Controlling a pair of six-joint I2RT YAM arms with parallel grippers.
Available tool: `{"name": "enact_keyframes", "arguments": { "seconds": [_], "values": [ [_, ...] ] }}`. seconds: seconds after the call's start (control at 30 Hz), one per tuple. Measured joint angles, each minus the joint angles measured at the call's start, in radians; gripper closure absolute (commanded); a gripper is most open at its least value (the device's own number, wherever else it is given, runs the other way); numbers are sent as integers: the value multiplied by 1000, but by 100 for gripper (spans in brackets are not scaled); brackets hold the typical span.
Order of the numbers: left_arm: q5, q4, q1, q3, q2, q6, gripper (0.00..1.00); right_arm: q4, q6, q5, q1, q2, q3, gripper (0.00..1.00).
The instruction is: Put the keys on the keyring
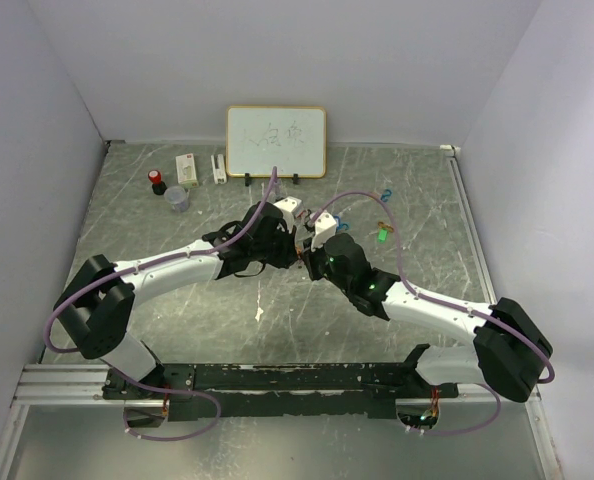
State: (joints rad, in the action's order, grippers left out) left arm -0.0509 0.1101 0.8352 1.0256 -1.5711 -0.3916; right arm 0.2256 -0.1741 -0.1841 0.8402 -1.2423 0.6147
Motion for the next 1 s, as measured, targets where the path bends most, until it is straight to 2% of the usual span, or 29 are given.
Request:
{"name": "enact_keyframes", "arguments": {
  "seconds": [1.0],
  "values": [
    [-69, -6, 0, -21, 34, 18, 93, 3, 10, -65, 1, 29, -21, 100]
  ]
}}
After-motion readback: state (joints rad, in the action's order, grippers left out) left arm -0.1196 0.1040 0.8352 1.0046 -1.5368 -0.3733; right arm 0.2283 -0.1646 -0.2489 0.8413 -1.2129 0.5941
